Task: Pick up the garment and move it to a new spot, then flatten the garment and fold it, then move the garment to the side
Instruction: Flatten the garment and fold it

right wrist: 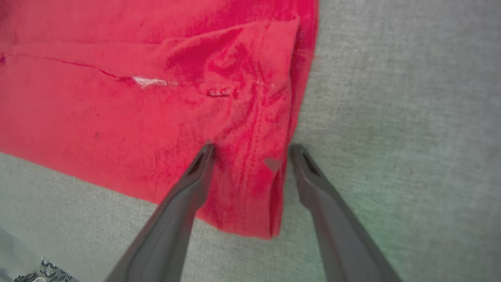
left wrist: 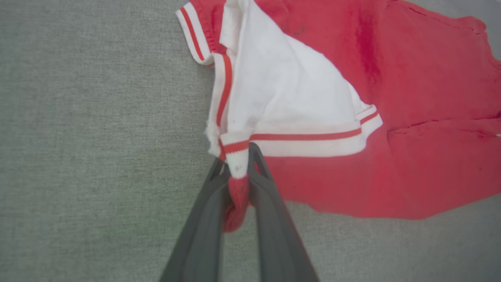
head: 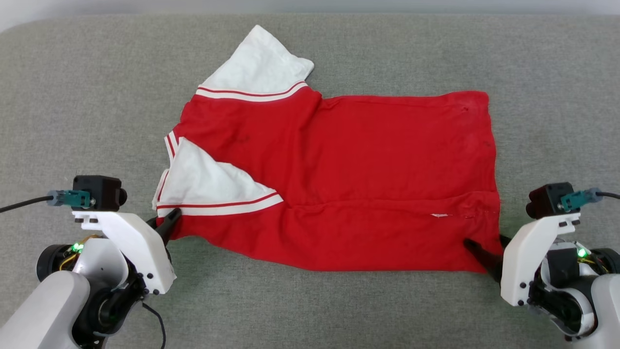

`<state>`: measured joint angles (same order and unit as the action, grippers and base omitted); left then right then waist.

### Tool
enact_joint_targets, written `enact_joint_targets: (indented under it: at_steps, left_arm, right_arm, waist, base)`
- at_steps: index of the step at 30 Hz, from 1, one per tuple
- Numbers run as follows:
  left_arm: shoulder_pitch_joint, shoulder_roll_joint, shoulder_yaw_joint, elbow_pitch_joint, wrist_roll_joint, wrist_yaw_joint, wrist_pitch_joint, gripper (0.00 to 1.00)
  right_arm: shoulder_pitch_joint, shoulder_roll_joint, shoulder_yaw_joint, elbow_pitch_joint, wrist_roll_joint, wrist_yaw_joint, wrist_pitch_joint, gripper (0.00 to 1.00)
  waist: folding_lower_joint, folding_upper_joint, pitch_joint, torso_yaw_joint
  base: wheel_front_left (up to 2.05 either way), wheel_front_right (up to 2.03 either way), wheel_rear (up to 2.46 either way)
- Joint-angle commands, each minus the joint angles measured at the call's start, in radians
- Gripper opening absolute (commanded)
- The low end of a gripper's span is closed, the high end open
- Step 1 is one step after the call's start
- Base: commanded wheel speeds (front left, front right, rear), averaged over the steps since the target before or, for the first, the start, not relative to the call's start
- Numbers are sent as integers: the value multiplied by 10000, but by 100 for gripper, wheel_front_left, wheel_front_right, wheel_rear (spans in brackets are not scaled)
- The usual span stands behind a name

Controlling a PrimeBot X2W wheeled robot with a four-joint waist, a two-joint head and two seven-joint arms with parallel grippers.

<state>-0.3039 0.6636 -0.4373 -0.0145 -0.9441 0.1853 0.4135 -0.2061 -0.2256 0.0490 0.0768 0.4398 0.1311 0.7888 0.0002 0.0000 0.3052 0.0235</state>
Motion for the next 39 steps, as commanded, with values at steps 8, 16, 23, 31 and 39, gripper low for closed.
enact_joint_targets:
  at_steps: [8, 16, 23, 31, 39]
  left_arm:
    - [154, 7, -12, -150, 69, 165, -89, 0]
    - [594, -69, 16, -152, 95, 326, -448, 0]
    - [1660, 80, -10, -392, -10, 666, -585, 0]
    - [3140, 289, 36, -870, -343, 1194, -475, 0]
    - [3101, -434, -80, 47, -874, 758, -686, 100]
  right_arm:
    - [-200, 137, 697, 1074, 414, 6, 60, 0]
    - [-362, -370, 815, 645, 618, -7, -290, 0]
    - [302, -566, 961, 397, 802, -7, -236, 0]
    - [1409, -679, 778, 47, 968, -7, 41, 0]
    - [2243, -361, 527, 6, 738, -7, -769, 100]
  waist:
    - [-2, 0, -19, 66]
    - [-2, 0, -896, -42]
    - [-2, 0, -2111, -173]
    - [-2, 0, -2839, -249]
    - [-2, 0, -2610, -354]
  base:
    - [0, 0, 0]
    - [0, 0, 0]
    - [0, 0, 0]
    - [0, 0, 0]
    - [0, 0, 0]
